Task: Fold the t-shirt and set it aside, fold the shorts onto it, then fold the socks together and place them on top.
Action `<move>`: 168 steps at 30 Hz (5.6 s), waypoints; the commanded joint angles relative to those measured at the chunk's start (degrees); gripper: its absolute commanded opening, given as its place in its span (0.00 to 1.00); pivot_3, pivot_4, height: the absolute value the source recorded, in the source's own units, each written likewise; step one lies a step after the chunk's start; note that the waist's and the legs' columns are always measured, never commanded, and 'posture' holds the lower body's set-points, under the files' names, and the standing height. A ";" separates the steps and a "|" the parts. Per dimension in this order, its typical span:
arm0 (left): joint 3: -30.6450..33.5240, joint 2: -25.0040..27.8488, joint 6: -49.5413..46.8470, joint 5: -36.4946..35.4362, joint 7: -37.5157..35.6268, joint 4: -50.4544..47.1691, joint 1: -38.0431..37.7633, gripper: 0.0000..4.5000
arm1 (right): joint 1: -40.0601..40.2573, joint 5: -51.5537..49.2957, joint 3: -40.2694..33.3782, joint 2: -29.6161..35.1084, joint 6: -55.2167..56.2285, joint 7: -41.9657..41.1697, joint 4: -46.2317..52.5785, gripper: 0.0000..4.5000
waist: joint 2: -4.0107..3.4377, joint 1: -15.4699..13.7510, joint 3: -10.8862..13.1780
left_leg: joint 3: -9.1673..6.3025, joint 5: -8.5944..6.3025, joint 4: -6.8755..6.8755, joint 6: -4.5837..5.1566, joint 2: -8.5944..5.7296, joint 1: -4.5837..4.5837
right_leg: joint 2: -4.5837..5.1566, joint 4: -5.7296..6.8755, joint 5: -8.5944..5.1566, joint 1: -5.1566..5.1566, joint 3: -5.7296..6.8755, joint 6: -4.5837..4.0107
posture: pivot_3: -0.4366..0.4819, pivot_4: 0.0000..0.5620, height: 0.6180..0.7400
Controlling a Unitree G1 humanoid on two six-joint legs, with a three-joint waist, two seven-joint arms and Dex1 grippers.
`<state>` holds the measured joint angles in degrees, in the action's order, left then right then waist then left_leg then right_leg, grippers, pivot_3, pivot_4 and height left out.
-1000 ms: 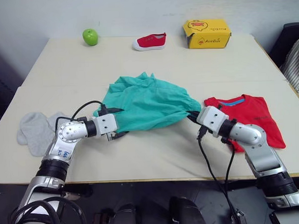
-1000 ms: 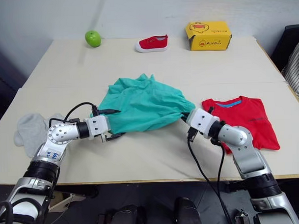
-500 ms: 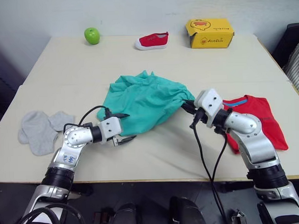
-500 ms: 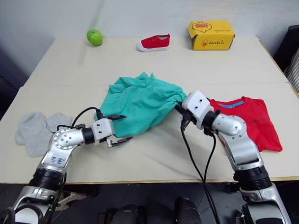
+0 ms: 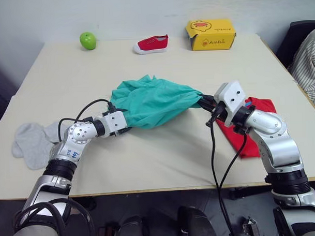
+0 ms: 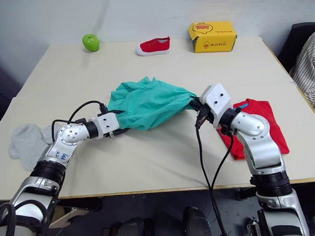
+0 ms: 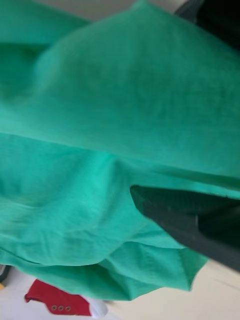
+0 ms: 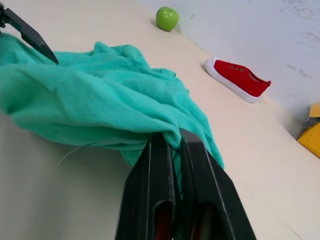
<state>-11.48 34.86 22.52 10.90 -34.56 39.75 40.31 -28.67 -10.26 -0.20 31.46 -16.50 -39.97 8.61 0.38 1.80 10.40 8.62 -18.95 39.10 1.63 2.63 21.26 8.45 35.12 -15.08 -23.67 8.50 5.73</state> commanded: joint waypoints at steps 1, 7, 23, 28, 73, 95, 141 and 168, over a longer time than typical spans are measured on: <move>1.47 2.35 -2.23 -0.10 -1.23 3.37 -2.56 0.37 | 0.99 -0.40 -1.53 1.32 2.79 -0.89 1.08 0.00 | 0.00 0.03 0.00 | 0.00 0.00 0.00 0.00 0.00 0.00 | 0.00 0.01 -0.01 -0.01 0.00 -0.01 | 0.48 0.27 1.00; 4.32 2.33 -1.17 -4.30 -3.89 2.07 -4.25 0.01 | 2.98 -0.98 -1.34 1.52 6.35 -3.03 0.42 0.00 | 0.00 0.27 0.00 | 0.09 0.00 -0.02 -0.01 0.03 0.02 | -0.01 -0.02 -0.02 -0.06 -0.02 -0.03 | 0.48 0.27 1.00; 14.95 24.07 -28.59 -35.76 -43.98 -39.44 -30.22 0.01 | 12.98 -11.43 2.97 16.54 13.11 -36.59 -0.93 0.00 | -0.07 -0.12 0.13 | 0.19 -0.23 -0.04 0.05 0.05 0.24 | -0.04 -0.32 -0.04 -0.23 -0.05 -0.04 | 0.48 0.27 1.00; 17.38 28.53 -39.21 -39.57 -43.27 -48.97 -37.50 0.01 | 15.39 -9.04 6.55 22.99 8.28 -40.71 -0.26 0.00 | -0.14 -0.60 0.23 | 0.15 -0.39 0.02 0.14 0.01 0.22 | 0.06 -0.54 -0.04 -0.23 -0.09 -0.04 | 0.48 0.27 1.00; 29.37 30.93 -35.42 -40.86 -23.79 -62.77 -57.22 0.01 | 13.63 -7.96 5.14 17.81 39.56 -27.20 -21.48 0.00 | -0.31 -1.68 1.06 | -0.27 -0.14 0.05 -0.08 0.14 -0.04 | 0.08 -0.46 0.18 0.21 0.54 -0.46 | 0.48 0.27 1.00; 6.01 22.38 -32.01 -26.90 -37.89 -22.18 9.15 0.01 | 10.24 -27.07 -4.84 19.08 -2.38 -17.18 -4.45 0.00 | -0.19 -2.65 1.00 | -0.05 0.18 0.10 -0.56 -0.06 0.02 | -0.16 0.64 -0.39 -0.18 0.55 -0.80 | 0.48 0.27 1.00; 24.67 14.11 -11.26 -22.50 -25.22 0.63 2.84 1.00 | 11.85 -18.01 -9.14 2.93 2.20 -7.71 4.13 0.99 | 0.22 -0.35 0.94 | 0.42 0.33 0.56 -0.54 0.06 1.19 | -0.32 0.94 -0.25 -1.43 0.31 -0.58 | 0.48 0.27 1.00; 15.33 13.83 -1.71 -14.94 -35.39 18.71 14.91 1.00 | 14.15 -15.67 -4.54 2.78 2.15 -12.05 7.24 0.99 | 0.27 -0.04 0.90 | 0.42 0.25 0.61 -0.49 0.06 1.03 | -0.34 0.81 -0.25 -1.02 0.50 -0.59 | 0.48 0.27 1.00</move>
<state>2.45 47.69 18.99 -2.93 -69.62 60.29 56.51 -14.72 -25.79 -5.09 33.74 -15.16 -51.66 13.19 0.65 1.76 11.30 8.96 -18.70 39.68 1.13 2.71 22.26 8.11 35.93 -15.34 -24.69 8.98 5.14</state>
